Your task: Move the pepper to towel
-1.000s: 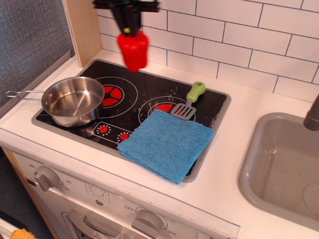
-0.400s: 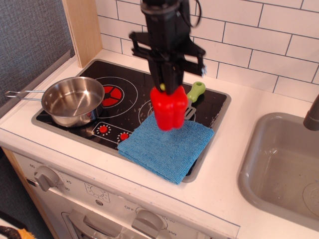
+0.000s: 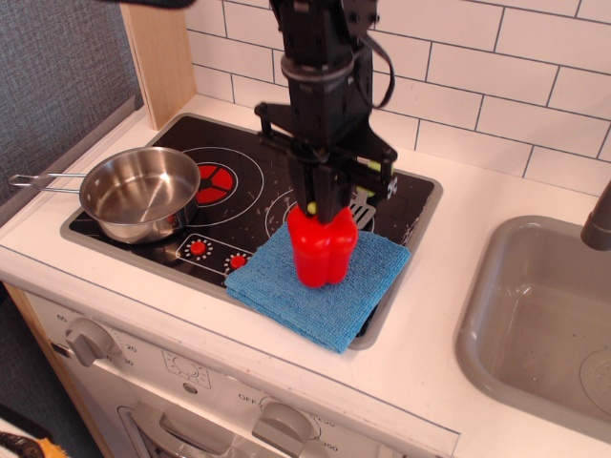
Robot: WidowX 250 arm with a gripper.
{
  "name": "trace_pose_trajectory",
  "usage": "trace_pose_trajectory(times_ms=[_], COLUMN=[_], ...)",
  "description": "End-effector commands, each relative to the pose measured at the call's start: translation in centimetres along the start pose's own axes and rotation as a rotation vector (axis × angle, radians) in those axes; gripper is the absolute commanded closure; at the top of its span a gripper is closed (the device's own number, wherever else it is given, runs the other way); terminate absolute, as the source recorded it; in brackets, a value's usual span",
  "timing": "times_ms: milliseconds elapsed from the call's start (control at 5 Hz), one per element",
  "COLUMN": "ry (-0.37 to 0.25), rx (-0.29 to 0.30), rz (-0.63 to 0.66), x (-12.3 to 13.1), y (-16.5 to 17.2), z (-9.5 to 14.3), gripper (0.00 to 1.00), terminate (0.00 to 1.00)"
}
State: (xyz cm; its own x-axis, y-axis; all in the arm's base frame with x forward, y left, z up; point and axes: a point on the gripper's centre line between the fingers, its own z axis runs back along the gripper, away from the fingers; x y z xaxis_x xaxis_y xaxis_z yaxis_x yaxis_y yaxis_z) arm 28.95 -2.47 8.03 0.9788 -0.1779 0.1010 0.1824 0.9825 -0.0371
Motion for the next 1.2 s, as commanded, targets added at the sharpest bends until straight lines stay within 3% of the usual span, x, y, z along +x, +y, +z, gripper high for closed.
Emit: trace_pose_trajectory(times_ms=[0, 400, 600, 800, 1000], ry=[-0.026, -0.114, -0.120, -0.075, -0.075], rx=[0.003, 0.045, 0.069, 0.092, 0.092], rz=[-0.008, 0.050, 0.101, 0.151, 0.151], x=[-0.1, 0.4, 0.4, 0.4, 0.4], y=[0.5, 1.3, 2.0, 2.7, 2.7], z=[1.5, 6.7, 7.9, 7.2, 7.2], gripper=[0.00, 0.00, 0.00, 0.00, 0.00], terminate=[0.00, 0.00, 0.00, 0.00, 0.00])
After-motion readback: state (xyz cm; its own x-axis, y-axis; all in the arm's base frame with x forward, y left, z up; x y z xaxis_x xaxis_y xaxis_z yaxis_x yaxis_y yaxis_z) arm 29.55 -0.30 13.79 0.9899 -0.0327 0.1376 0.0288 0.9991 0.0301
